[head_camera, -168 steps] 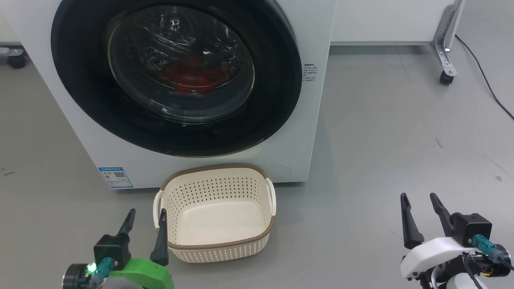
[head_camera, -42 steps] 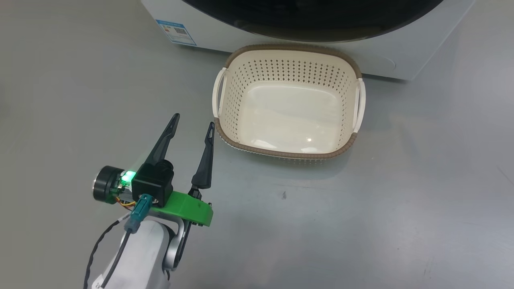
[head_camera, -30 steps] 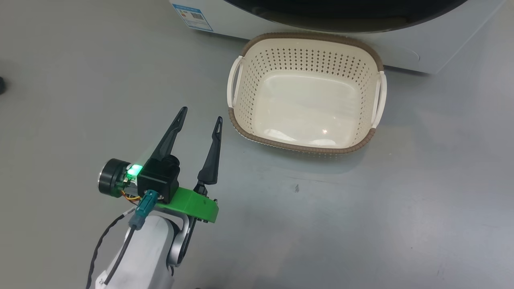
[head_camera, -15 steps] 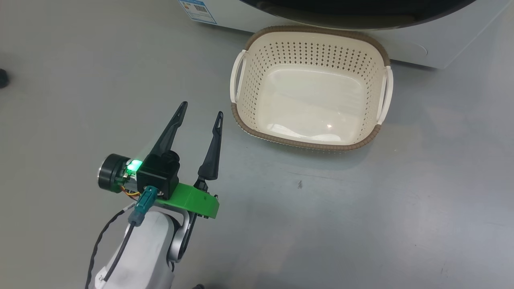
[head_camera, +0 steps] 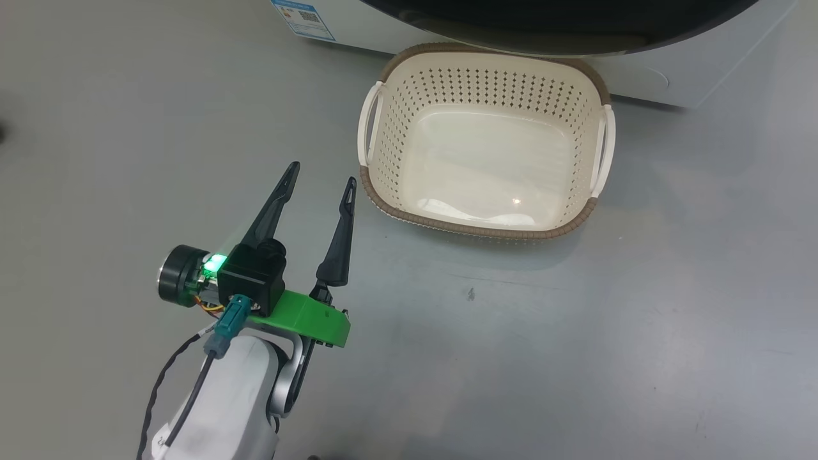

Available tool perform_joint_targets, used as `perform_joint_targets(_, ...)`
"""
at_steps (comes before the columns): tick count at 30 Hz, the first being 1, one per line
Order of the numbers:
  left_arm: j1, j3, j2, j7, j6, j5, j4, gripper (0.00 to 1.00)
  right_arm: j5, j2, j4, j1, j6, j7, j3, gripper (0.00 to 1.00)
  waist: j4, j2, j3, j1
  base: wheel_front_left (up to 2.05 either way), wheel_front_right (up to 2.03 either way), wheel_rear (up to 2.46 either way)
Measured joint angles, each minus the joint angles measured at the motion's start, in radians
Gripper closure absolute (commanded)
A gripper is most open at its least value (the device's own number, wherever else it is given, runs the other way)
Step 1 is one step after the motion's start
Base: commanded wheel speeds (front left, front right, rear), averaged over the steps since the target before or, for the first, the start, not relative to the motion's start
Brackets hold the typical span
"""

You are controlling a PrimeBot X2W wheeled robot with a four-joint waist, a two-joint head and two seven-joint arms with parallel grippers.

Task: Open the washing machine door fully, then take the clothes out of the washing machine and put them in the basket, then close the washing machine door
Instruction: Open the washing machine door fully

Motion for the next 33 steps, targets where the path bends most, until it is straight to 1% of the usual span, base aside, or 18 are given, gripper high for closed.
perform_joint_targets(4,0.0,0.0,0.0,0.0,0.002,0.0,0.001,0.0,0.015,0.001,0.007,0.007,0.013,0.028,0.002,1.0,-0.006,0.0,-0.004,0.0,0.0,0.0,0.0)
perform_joint_targets(7,0.0,0.001,0.0,0.0,0.003,0.0,0.005,0.0,0.028,0.005,0.014,0.021,0.035,0.047,0.004,1.0,-0.012,0.0,-0.01,0.0,0.0,0.0,0.0)
perform_joint_targets(14,0.0,0.005,0.0,0.0,0.008,0.0,0.016,0.0,0.053,0.03,0.03,0.066,0.066,0.082,0.007,1.0,-0.028,0.0,-0.034,0.0,0.0,0.0,0.0)
perform_joint_targets(23,0.001,0.006,0.0,0.0,0.008,0.007,0.036,0.0,0.075,0.059,0.044,0.145,0.125,0.124,0.019,1.0,-0.049,0.0,-0.08,0.0,0.0,0.0,0.0)
perform_joint_targets(29,0.003,0.011,0.0,0.0,0.008,0.007,0.042,0.0,0.089,0.097,0.063,0.199,0.159,0.132,0.021,1.0,-0.061,0.0,-0.119,0.0,0.0,0.0,0.0)
perform_joint_targets(33,0.013,0.011,0.0,0.0,0.008,0.008,0.054,0.0,0.1,0.128,0.071,0.237,0.173,0.142,0.027,1.0,-0.07,0.0,-0.148,0.0,0.0,0.0,0.0)
